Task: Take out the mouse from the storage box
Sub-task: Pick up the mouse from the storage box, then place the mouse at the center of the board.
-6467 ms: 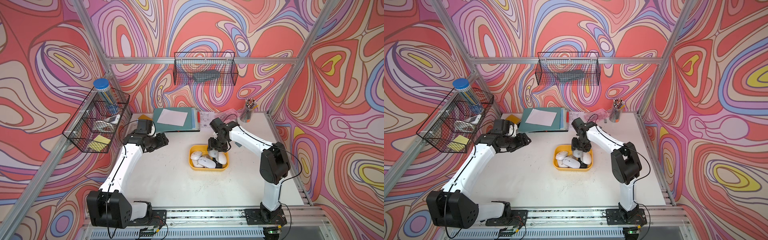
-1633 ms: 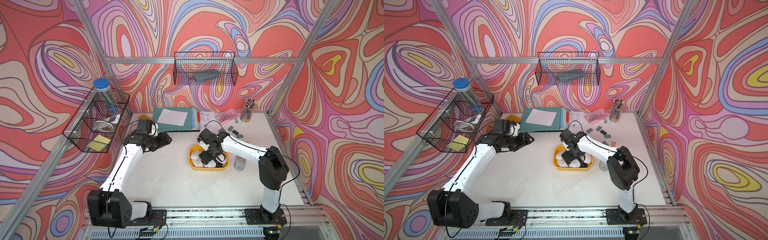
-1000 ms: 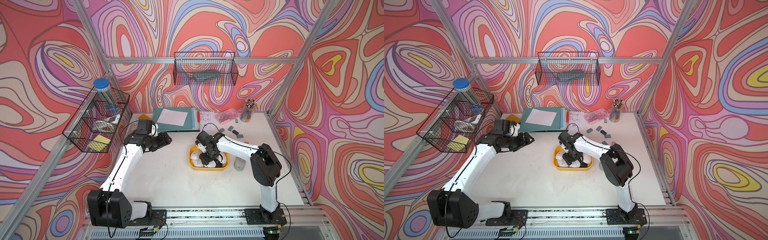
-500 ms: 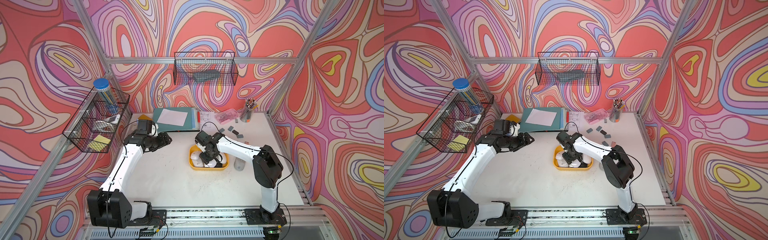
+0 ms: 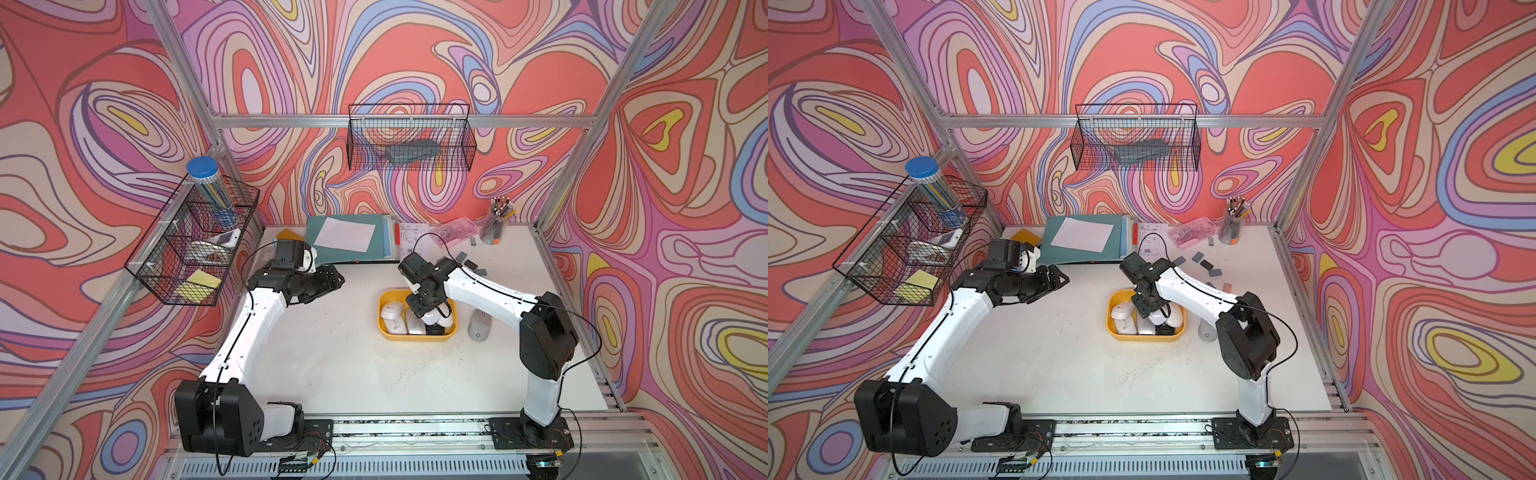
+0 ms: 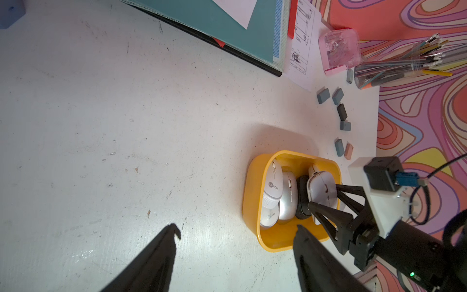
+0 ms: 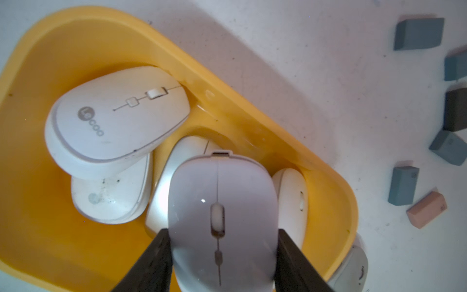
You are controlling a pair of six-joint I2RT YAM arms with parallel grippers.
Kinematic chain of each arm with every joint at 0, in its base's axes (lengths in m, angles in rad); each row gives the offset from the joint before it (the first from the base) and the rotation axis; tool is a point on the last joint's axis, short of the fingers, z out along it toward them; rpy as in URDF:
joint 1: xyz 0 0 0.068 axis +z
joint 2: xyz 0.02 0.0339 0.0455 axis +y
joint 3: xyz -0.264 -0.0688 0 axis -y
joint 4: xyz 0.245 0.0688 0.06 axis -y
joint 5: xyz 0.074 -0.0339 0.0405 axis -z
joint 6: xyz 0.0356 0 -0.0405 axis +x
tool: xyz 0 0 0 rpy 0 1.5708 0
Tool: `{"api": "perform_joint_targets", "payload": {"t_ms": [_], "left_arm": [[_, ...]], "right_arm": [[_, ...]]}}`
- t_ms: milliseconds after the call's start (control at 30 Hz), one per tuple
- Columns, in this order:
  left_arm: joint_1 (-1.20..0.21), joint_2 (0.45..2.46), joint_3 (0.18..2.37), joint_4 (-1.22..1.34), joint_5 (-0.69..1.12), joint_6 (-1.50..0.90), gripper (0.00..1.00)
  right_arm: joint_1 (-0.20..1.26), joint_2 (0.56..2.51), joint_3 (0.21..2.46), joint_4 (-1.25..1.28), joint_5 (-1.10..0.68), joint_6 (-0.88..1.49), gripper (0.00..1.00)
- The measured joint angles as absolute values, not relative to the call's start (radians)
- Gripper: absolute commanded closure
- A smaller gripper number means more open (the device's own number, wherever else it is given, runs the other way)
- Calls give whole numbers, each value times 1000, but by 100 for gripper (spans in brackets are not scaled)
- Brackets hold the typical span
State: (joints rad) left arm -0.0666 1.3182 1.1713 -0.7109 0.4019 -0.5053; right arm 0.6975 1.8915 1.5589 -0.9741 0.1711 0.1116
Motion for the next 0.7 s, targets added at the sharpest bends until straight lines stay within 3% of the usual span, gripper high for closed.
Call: {"api": "perform_joint_targets", "payload": {"t_ms": [267,533,700], "left_arm": [[-67,1318,1171,-710,410,-505,23],[-67,1318,1171,-710,419,-505,23],[-67,1318,1171,-710,426,-509,23]], "right_arm": [[565,1808,1552,-979,188,178,45],[191,1671,1425,-972,240,348,43],[91,1637,1297,-959,258,432,43]]}}
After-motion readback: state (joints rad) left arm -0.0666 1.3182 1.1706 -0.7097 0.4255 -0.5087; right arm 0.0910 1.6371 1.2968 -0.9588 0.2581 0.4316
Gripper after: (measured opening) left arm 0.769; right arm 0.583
